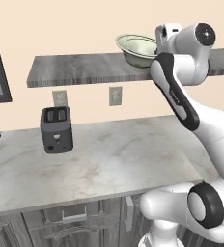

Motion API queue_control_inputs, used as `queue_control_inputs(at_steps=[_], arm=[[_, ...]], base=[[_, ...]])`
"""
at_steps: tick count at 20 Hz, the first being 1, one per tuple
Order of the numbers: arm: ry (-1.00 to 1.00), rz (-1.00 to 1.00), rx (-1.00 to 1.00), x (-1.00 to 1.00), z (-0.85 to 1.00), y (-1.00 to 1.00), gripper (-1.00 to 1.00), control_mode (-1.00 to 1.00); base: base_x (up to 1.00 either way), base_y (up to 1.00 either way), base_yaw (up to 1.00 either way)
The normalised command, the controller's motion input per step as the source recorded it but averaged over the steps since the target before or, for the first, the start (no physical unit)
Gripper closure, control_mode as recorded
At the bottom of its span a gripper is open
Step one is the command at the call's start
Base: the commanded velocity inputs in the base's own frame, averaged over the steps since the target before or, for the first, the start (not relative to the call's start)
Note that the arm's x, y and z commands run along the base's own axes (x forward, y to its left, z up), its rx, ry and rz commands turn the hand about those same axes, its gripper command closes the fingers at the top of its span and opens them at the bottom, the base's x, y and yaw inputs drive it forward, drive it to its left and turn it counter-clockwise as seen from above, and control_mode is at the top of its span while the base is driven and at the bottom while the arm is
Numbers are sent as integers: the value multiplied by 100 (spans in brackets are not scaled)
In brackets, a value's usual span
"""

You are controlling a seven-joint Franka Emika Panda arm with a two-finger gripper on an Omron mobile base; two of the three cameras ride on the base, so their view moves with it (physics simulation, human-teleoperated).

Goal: Pick up the bowls on the counter and stack them on top of one another in the open cabinet. Place the smaller bowl on top of the larger bowl.

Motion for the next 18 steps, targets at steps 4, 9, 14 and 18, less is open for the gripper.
queue_control_inputs(at_steps=[4,9,14,18], arm=[[6,-2,0,30,-2,3,100,-100],[5,-2,0,28,-4,2,100,-100],[4,-2,0,26,-5,2,100,-100],[4,-2,0,21,-7,3,100,-100]], base=[[0,0,0],[0,0,0],[0,0,0],[0,0,0]])
